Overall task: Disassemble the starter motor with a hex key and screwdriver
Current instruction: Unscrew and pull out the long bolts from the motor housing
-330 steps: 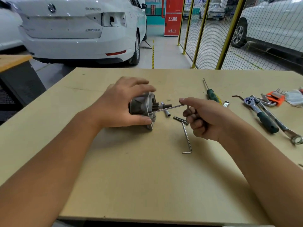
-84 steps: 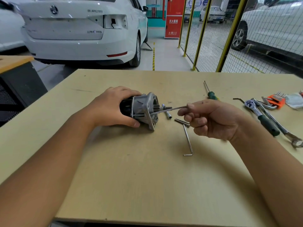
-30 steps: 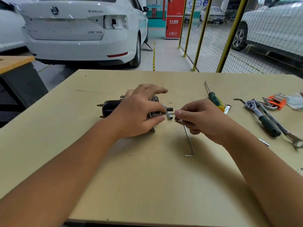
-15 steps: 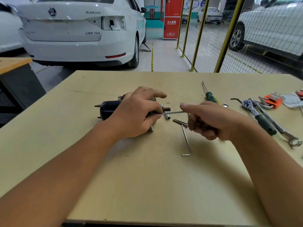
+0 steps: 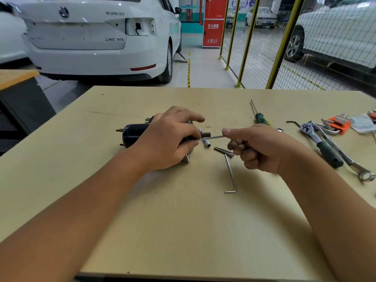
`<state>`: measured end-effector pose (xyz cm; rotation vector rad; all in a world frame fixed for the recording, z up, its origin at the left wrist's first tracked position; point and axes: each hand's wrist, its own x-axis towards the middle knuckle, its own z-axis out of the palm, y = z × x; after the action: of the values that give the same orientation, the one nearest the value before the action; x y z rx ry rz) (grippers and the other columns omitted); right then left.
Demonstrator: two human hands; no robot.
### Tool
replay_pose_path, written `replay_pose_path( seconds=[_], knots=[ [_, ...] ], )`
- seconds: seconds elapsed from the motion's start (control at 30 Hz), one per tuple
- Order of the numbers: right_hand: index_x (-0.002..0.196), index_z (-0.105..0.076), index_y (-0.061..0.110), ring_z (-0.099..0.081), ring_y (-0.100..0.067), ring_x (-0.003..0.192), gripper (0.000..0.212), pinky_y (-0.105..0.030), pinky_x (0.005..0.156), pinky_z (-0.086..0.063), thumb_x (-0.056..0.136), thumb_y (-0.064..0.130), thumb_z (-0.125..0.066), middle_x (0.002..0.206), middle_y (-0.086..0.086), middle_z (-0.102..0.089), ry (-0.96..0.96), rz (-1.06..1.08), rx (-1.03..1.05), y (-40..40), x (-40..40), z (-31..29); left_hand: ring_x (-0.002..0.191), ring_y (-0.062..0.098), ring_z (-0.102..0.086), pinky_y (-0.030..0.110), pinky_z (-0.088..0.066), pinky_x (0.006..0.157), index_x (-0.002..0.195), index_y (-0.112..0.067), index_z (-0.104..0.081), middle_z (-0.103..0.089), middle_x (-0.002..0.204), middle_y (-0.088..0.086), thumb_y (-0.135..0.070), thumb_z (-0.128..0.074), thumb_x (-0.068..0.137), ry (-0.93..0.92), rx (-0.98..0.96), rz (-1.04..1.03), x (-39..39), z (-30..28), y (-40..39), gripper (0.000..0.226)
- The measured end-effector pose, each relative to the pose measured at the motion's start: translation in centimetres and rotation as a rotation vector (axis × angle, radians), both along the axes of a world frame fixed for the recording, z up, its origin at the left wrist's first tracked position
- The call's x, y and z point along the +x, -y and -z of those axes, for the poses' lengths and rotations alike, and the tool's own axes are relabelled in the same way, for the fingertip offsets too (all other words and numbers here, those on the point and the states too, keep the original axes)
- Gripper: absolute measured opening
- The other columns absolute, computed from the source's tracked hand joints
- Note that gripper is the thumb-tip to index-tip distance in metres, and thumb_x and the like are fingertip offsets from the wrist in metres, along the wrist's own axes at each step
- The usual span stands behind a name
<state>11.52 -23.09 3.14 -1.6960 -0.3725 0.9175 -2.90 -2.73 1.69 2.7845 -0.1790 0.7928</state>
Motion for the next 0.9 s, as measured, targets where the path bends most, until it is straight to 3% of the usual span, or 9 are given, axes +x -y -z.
replay_pose_path(
  seconds=[0.07, 0.2, 0.33, 0.43, 0.5, 0.57, 0.63, 0.77, 0.9],
  knots=[
    [0.064, -0.068, 0.01, -0.033, -0.01, 0.041, 0.03, -0.021, 0.04, -0.03, 0.083, 0.029, -0.081, 0.057, -0.002, -0.051, 0.062, -0.018, 0.043, 0.2, -0.1, -0.1, 0.129, 0.027, -0.054, 0.061, -0.045, 0.096, 0.096, -0.015, -0.078, -0.066, 0.135, -0.003, -0.02, -0.076, 0.089, 0.001, 0.003, 0.009, 0.1, 0.1, -0.1, 0.009],
    [0.077, -0.068, -0.001, -0.044, -0.017, 0.046, 0.025, -0.026, 0.044, -0.039, 0.083, 0.019, -0.082, 0.058, -0.009, -0.059, 0.424, -0.064, 0.112, 0.5, -0.2, -0.1, 0.13, 0.026, -0.053, 0.061, -0.046, 0.096, 0.094, -0.016, -0.078, -0.066, 0.134, -0.005, -0.025, -0.074, 0.089, -0.003, -0.005, 0.02, 0.1, 0.2, -0.3, 0.011],
    [0.067, -0.059, 0.012, -0.05, -0.006, 0.045, 0.028, -0.017, 0.043, -0.037, 0.08, 0.008, -0.084, 0.062, 0.001, -0.067, 0.819, -0.149, 0.173, 0.6, -0.4, -0.3, 0.132, 0.025, -0.052, 0.062, -0.045, 0.095, 0.096, -0.017, -0.079, -0.066, 0.135, -0.006, -0.029, -0.07, 0.092, -0.018, 0.016, 0.019, 0.0, 0.2, -0.4, 0.016],
    [0.067, -0.061, 0.017, -0.051, -0.002, 0.049, 0.028, -0.015, 0.05, -0.038, 0.078, 0.009, -0.085, 0.063, 0.007, -0.067, 1.066, -0.152, 0.17, 0.4, -0.5, -0.3, 0.133, 0.025, -0.051, 0.062, -0.044, 0.095, 0.097, -0.017, -0.08, -0.066, 0.135, -0.006, -0.031, -0.065, 0.093, -0.027, 0.032, 0.01, 0.0, 0.2, -0.3, 0.021],
    [0.072, -0.068, 0.011, -0.051, -0.005, 0.046, 0.022, -0.016, 0.047, -0.037, 0.083, 0.022, -0.083, 0.061, 0.006, -0.067, 0.948, -0.117, 0.242, 0.4, -0.7, -0.3, 0.131, 0.026, -0.053, 0.062, -0.045, 0.095, 0.095, -0.015, -0.08, -0.067, 0.133, -0.006, -0.029, -0.066, 0.092, -0.023, 0.0, 0.008, 0.0, 0.1, -0.4, 0.02],
    [0.077, -0.073, 0.009, -0.052, -0.016, 0.045, 0.044, -0.025, 0.045, -0.038, 0.087, 0.052, -0.073, 0.069, -0.009, -0.071, 0.638, -0.109, 0.211, 0.4, -0.9, -0.5, 0.129, 0.026, -0.054, 0.061, -0.046, 0.096, 0.093, -0.014, -0.081, -0.067, 0.132, -0.004, -0.028, -0.068, 0.091, -0.024, -0.04, 0.015, 0.1, -0.1, -0.4, 0.019],
    [0.075, -0.074, 0.006, -0.049, -0.022, 0.042, 0.068, -0.025, 0.043, -0.037, 0.08, 0.072, -0.06, 0.072, -0.022, -0.069, 0.335, -0.159, 0.087, 0.3, -1.1, -0.6, 0.128, 0.027, -0.055, 0.061, -0.046, 0.097, 0.091, -0.013, -0.081, -0.068, 0.131, -0.004, -0.026, -0.068, 0.09, -0.026, -0.043, 0.013, 0.2, -0.1, -0.3, 0.018],
    [0.066, -0.07, 0.009, -0.037, -0.017, 0.038, 0.067, -0.02, 0.041, -0.031, 0.076, 0.074, -0.057, 0.061, -0.014, -0.057, -0.009, -0.173, 0.065, 0.2, -0.9, -0.8, 0.127, 0.027, -0.055, 0.06, -0.046, 0.097, 0.091, -0.013, -0.081, -0.067, 0.133, -0.003, -0.025, -0.07, 0.089, -0.026, -0.058, 0.01, 0.1, -0.2, -0.2, 0.016],
    [0.066, -0.067, 0.011, -0.033, -0.012, 0.036, 0.052, -0.018, 0.04, -0.028, 0.076, 0.062, -0.067, 0.057, -0.009, -0.052, -0.028, -0.228, 0.088, 0.7, -0.5, -0.9, 0.129, 0.027, -0.055, 0.06, -0.046, 0.098, 0.091, -0.015, -0.08, -0.067, 0.134, -0.002, -0.027, -0.07, 0.088, -0.032, -0.056, 0.012, 0.1, -0.3, -0.2, 0.017]
  ],
)
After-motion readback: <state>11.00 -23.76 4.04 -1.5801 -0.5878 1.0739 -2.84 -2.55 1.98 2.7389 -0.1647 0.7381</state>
